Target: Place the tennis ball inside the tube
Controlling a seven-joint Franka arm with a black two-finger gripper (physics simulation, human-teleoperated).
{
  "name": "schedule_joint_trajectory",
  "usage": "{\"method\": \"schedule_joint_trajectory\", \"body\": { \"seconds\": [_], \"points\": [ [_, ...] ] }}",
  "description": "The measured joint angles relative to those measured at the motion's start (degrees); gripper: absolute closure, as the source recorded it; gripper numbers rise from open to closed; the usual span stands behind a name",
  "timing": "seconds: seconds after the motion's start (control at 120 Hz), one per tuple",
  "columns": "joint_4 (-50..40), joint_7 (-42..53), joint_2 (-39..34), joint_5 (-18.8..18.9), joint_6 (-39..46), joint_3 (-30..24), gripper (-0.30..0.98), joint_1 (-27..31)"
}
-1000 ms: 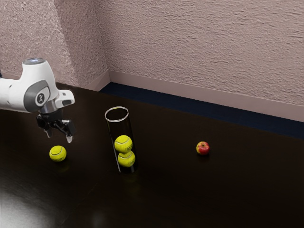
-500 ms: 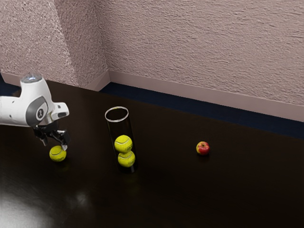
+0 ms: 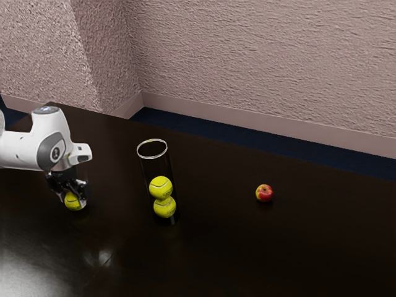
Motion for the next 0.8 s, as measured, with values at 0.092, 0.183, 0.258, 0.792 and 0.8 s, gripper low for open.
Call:
{"method": "schedule_joint_trajectory", "body": {
  "seconds": [0.092, 0.183, 0.258, 0.792, 0.8],
  "points": [
    [0.2, 0.2, 0.5, 0.0, 0.0, 0.0, 0.23, 0.0],
    [0.4, 0.4, 0.8, -0.1, 0.1, 0.0, 0.25, 0.0],
    [0.4, 0.6, 0.9, -0.1, 0.2, 0.0, 0.27, 0.0],
    [-1.0, -2.8, -25.3, 0.3, -13.5, -8.0, 0.51, -0.9],
    [-1.0, -2.9, -25.7, 0.3, -13.9, -8.2, 0.51, -1.1]
  ]
}}
